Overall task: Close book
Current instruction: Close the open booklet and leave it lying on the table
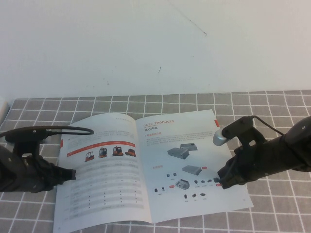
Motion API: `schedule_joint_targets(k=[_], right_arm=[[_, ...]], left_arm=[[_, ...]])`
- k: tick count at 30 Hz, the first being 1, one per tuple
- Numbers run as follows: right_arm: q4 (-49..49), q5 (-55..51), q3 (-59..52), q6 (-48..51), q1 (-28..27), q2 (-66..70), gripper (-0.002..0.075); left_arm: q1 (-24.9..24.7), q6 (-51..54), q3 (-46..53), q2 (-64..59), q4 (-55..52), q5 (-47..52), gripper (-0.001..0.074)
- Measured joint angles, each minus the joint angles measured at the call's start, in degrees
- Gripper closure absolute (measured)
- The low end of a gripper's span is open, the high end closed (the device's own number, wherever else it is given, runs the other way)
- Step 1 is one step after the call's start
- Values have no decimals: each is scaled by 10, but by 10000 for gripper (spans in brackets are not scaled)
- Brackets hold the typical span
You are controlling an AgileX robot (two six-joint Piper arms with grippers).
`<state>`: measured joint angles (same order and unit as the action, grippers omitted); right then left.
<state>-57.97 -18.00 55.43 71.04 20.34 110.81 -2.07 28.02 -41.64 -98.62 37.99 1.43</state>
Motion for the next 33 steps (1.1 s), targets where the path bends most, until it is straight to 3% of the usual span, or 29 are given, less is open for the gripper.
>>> schedule_joint_targets(k=[33], right_arm=[[-9,-8,4,-12,0,7,729]], left_arm=[[-2,9,15,-5,26,-45,739]])
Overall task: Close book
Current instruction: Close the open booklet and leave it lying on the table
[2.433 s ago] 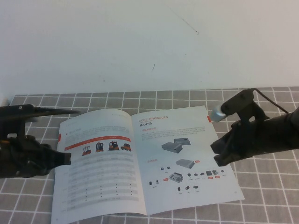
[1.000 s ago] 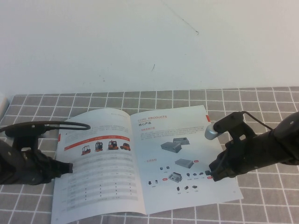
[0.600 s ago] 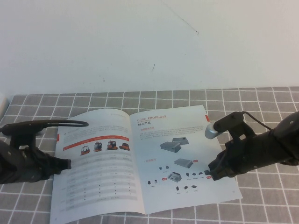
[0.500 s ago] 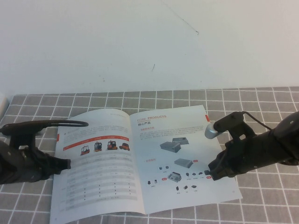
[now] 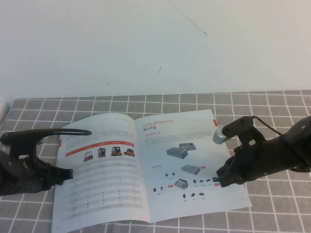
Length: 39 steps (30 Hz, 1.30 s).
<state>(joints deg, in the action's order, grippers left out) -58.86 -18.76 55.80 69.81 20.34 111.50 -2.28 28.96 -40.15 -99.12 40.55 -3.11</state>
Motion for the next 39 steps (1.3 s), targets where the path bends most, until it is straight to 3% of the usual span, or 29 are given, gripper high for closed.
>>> schedule_joint_targets(k=[13,20,31,39], right_arm=[[-14,-4,0,0,-1,2,729],[-15,-6,0,0,-3,2,729],[-16,-9,0,0,-3,-1,729],[57,-14,-5,-15,-2,-73,729]], left_arm=[[-65,-10,-6,0,90,23,739],[-113,-13,-52,-6,115,111,739],[-174,-10,-126,18,189,156,738],[-208,150,-132,18,381,183,738]])
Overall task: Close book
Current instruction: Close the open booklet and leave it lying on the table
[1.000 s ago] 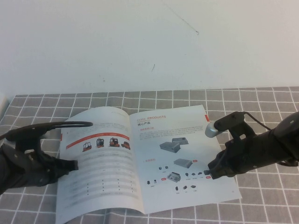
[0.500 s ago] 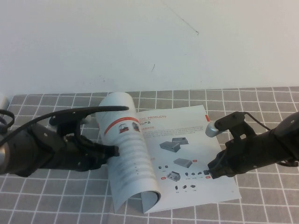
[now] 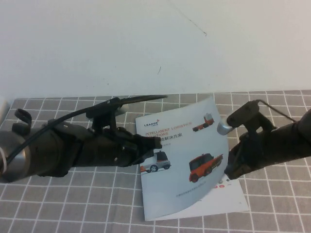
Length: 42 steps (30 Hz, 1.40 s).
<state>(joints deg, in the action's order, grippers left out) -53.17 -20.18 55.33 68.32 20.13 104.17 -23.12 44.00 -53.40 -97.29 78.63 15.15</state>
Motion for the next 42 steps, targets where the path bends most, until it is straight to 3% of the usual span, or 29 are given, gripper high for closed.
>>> schedule_joint_targets(k=[5,10,19,26,33,38,42], right_arm=[[105,21,-1,-35,1,-98,729],[115,17,-2,-51,1,-170,729],[114,-34,-2,-75,1,-81,729],[115,-23,-4,-77,2,-53,729],[170,-18,-4,-82,2,-188,729],[225,-18,-5,-113,2,-338,729],[311,-23,-5,-194,2,-462,729]], left_arm=[[0,56,0,18,53,4,738],[0,97,0,59,58,7,738],[0,129,0,179,1,20,738],[0,134,0,319,-160,63,738],[0,108,0,441,-304,86,738],[10,-32,0,521,-476,98,738],[25,-181,0,567,-629,113,738]])
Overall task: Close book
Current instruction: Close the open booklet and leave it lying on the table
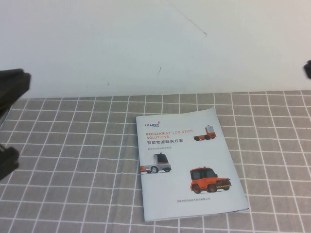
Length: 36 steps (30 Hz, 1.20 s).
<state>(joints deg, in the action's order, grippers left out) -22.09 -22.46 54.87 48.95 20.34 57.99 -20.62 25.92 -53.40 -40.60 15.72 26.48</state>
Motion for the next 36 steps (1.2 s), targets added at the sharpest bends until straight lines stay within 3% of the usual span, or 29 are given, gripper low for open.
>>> schedule_joint_targets(k=[4,13,19,26,36], right_arm=[[99,-35,0,-115,0,-96,729],[310,-214,-23,-354,0,-289,729],[303,-241,-144,-397,0,-408,729],[262,-179,-310,-402,0,-482,729],[257,-165,-348,-403,0,-494,729]], left_arm=[[3,-85,17,41,-94,24,738],[3,-95,194,160,-129,-41,738],[3,-95,316,218,-116,-103,738],[3,-97,391,226,-99,-150,738],[3,-98,396,226,-95,-174,739]])
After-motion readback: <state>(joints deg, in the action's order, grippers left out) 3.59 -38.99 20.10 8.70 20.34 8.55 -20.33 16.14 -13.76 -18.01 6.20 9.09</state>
